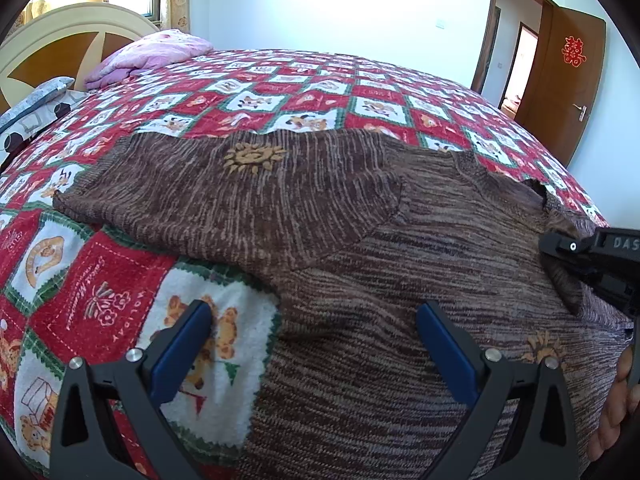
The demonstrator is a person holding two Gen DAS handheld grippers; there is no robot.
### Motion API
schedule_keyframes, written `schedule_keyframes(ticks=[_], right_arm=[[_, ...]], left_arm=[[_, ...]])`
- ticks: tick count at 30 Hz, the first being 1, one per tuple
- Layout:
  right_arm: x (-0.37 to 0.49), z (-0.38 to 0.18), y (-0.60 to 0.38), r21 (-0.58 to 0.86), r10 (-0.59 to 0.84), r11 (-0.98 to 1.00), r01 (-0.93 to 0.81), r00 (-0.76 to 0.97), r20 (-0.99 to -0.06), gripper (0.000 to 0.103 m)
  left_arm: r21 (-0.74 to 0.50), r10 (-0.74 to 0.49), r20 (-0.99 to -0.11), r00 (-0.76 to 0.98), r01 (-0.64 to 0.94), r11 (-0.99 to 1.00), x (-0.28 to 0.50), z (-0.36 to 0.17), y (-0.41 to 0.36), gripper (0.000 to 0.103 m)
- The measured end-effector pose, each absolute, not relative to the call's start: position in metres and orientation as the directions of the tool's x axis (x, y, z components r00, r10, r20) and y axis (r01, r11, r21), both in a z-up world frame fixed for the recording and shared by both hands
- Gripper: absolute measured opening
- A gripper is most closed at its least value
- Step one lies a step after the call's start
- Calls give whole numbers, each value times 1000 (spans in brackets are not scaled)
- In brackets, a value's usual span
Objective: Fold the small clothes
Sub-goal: 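Fold the held sleeve across the sweater body and open the right tool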
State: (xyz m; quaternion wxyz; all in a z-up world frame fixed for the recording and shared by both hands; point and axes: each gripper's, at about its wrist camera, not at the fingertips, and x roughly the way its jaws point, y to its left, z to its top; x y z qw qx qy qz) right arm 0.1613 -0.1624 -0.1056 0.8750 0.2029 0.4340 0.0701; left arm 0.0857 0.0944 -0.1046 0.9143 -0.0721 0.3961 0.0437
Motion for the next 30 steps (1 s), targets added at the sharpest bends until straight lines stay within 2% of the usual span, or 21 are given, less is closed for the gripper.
schedule_keyframes(ticks=[2,4,5,7,9,13,17,19,21,22,26,30], right_arm=[[161,-106,-167,554,452,833,-14,595,-665,19],[155,-99,-174,626,526,778,-52,600,-603,21],[148,-90,-180,630,523,773,-71,633,-571,21],[127,-70,-199,571,428,819,-58,725,-540,21],[117,-64,-215,500,319,866,16,752,-577,21],[121,-80,-207,440,306,898,21,689,-657,21],[131,-112,-179,492,391,871,-4,613,-686,21],[132,-124,-160,459,364,888,-1,610,-704,24],[127,-119,-147,396,323,918,-27,629,-707,33],[126,-116,-145,390,329,920,-40,622,-711,33],[115,-100,-159,472,375,881,-35,660,-651,33],[126,-124,-153,481,417,876,-35,557,-719,33]], left_arm=[[-97,23,-730,683,-137,986,86,-105,94,103],[-96,24,-731,682,-137,986,86,-105,94,103],[-97,23,-731,682,-137,986,86,-105,94,103],[-96,24,-730,683,-138,986,86,-105,94,103],[-92,28,-730,682,-139,986,86,-105,94,103],[-92,28,-730,682,-139,986,86,-105,94,103],[-88,32,-730,683,-139,986,86,-105,94,103],[-87,32,-730,683,-139,986,86,-105,94,103],[-88,31,-729,684,-139,986,86,-105,94,103],[-88,31,-729,684,-139,986,86,-106,94,103],[-83,36,-727,685,-140,987,86,-106,94,103],[-75,41,-730,682,-140,987,87,-106,92,103]])
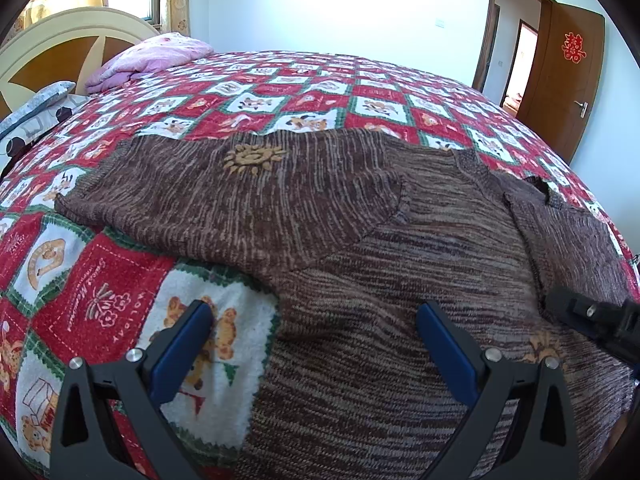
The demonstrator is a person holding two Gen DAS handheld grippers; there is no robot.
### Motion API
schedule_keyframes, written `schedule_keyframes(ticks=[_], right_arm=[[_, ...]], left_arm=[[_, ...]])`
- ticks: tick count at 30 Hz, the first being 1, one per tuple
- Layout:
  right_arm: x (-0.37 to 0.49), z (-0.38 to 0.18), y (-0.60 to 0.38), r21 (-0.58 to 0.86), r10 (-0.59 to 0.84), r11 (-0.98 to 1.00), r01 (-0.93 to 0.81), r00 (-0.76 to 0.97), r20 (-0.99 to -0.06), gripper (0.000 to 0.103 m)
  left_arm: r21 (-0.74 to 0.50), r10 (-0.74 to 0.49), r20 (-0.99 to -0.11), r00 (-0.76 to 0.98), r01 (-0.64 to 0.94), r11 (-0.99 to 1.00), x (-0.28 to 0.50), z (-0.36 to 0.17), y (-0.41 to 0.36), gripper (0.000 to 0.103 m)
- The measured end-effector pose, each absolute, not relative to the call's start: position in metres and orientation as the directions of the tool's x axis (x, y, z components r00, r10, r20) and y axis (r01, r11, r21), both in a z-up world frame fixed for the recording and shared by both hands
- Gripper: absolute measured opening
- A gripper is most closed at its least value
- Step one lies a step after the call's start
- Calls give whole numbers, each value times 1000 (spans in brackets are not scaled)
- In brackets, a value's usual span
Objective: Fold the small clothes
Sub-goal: 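Fold the held sleeve across the sweater body and open the right tool, then grasp the other sleeve with the left tool and fold it across the body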
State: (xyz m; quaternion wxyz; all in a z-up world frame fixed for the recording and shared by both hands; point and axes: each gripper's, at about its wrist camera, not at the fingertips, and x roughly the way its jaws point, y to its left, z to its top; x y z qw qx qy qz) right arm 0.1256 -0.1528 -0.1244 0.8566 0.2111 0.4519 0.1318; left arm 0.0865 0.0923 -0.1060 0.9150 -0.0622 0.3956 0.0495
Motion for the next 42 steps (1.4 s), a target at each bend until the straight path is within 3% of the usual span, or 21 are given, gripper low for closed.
schedule_keyframes(ticks=[5,10,13,15,21,27,33,35,36,37,38,42], right_arm=[[106,-99,-151,515,441,855,-57,601,-666,33],[57,-64,-150,474,371,879,-55,704,-606,36],[29,-45,-143,439,344,895,-82,752,-562,50],[9,-35,-142,412,327,906,-100,781,-531,65],[-13,-25,-132,392,328,911,-129,803,-497,65],[-10,-30,-109,388,377,904,-181,767,-520,65],[-9,-38,-98,382,391,904,-192,734,-556,65],[-9,-38,-99,384,388,904,-187,734,-557,65],[-9,-38,-101,386,385,904,-181,736,-556,65],[-9,-38,-102,389,382,904,-175,739,-555,65],[-8,-38,-104,395,380,903,-168,741,-553,65],[-8,-41,-109,422,384,895,-148,736,-557,65]], left_arm=[[-78,39,-732,680,-140,987,87,-105,91,103],[-111,-4,-749,663,-119,987,87,-102,99,103],[-184,-29,-731,682,-156,970,76,-89,127,100],[-238,-7,-699,716,-224,945,67,-78,155,100],[-404,112,-648,753,-464,789,69,-57,262,99],[-401,116,-749,653,-585,705,106,-86,310,81],[-411,114,-758,642,-606,681,124,-100,313,79],[-401,131,-758,639,-614,680,126,-100,312,68],[-407,130,-749,650,-606,684,125,-100,311,43],[-444,84,-738,669,-576,687,127,-102,313,4],[-493,15,-735,678,-549,676,131,-108,318,10],[-590,-52,-684,728,-510,626,119,-119,329,8]])
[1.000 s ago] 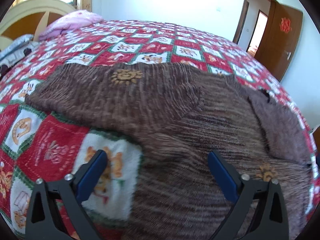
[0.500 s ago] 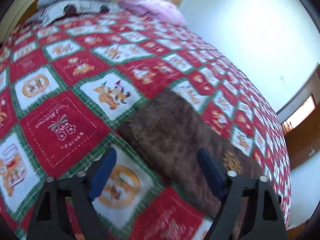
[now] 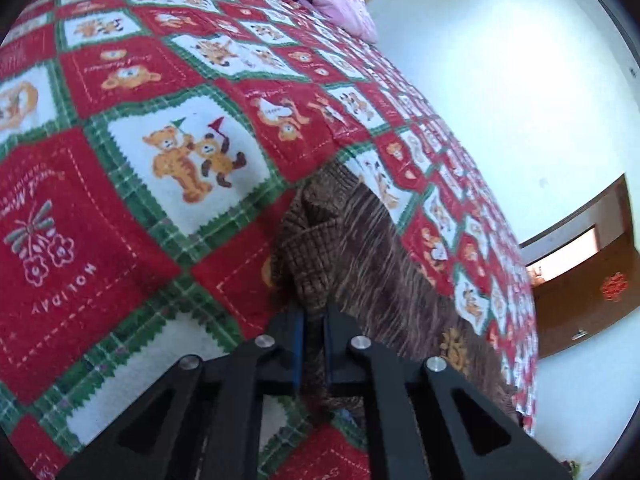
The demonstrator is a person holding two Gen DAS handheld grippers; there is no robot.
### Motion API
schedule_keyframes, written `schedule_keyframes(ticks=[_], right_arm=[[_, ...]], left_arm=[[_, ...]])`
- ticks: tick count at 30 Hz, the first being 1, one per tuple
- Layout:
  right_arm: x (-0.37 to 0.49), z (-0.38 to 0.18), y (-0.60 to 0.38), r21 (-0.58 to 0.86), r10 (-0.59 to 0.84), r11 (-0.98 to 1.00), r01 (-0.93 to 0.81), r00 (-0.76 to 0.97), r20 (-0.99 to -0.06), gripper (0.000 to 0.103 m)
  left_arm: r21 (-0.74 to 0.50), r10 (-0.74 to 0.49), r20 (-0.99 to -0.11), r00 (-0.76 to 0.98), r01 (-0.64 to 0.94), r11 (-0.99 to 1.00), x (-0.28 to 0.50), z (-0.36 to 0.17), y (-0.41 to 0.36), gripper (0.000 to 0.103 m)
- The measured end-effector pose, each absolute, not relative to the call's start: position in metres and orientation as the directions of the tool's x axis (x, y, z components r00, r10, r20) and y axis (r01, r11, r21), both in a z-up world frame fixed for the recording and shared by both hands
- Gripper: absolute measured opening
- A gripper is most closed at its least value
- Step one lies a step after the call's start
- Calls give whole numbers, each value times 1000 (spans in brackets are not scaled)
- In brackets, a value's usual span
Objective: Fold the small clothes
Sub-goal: 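Grasp the other sleeve with the left tool and fold it across the body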
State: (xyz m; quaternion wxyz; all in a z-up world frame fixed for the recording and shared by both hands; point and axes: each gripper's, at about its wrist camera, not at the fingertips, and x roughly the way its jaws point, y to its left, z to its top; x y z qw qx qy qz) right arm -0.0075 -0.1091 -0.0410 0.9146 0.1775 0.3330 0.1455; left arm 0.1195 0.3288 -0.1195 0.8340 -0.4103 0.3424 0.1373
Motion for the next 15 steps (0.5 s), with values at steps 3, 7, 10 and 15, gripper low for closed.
schedule_keyframes(ticks=[3,7,10,15], right_arm=[[-7,-43,-112,420,375,897,-136,736,-564,65],[-8,-47,-117,434,375,893,-121,733,-567,65],[-8,-48,-122,441,366,891,-105,742,-562,65],[-7,-52,-131,466,359,882,-72,743,-565,65]], left_arm=[[-552,-19,-690,723,-510,660,116,-113,322,8],[-512,14,-683,730,-493,703,119,-96,309,8],[-461,23,-656,754,-425,779,128,-75,282,8],[-327,-14,-579,816,-217,920,136,-31,203,8]])
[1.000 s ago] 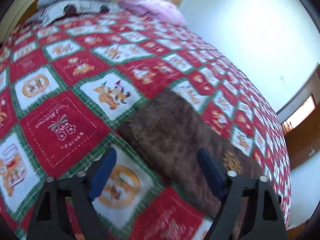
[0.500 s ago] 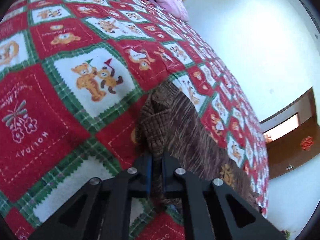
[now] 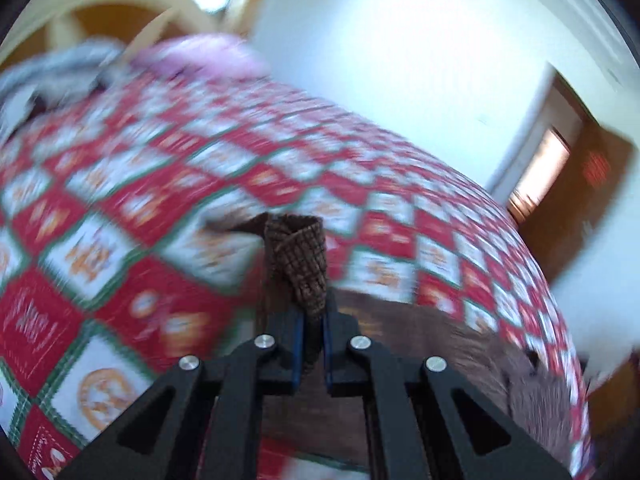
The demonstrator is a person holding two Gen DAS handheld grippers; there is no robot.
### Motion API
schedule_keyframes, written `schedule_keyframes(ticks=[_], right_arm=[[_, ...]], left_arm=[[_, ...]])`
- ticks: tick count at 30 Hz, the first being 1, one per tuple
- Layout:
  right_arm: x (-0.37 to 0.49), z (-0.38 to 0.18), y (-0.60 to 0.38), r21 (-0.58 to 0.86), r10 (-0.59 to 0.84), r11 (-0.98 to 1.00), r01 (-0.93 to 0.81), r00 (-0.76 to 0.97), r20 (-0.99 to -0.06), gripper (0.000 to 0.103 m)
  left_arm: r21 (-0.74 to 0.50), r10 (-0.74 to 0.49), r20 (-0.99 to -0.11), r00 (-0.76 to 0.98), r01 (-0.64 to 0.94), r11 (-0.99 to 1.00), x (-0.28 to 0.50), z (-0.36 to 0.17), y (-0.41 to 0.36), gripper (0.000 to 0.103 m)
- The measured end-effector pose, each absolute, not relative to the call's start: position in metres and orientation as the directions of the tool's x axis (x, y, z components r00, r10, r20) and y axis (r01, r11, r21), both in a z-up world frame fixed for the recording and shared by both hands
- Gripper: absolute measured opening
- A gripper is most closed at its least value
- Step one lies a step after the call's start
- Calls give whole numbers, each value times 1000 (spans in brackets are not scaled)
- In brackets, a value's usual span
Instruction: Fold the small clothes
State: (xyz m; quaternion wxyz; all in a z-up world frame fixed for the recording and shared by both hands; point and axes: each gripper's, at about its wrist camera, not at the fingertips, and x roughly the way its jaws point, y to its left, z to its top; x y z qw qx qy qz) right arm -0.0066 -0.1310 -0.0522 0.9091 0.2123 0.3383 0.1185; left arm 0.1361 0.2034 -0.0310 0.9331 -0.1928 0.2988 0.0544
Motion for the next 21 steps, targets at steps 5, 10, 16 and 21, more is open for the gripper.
schedule_keyframes(ticks=[5,10,16,21], right_arm=[[-8,-56,-142,484,340,875,-31,751,-566,65],[-10,-58,-152,493,328,870,-2,750,-575,65],[-15,-62,-165,501,317,865,24,747,-584,65],[-14,-62,-173,508,317,860,36,743,-589,65]], left_arm=[[-234,-174,-531,829,55,971,135,-11,107,8],[-221,-281,-592,755,183,958,132,-34,38,8],[-182,-262,-695,670,190,965,130,-70,10,8],[-225,-299,-746,595,197,954,113,-78,16,53]])
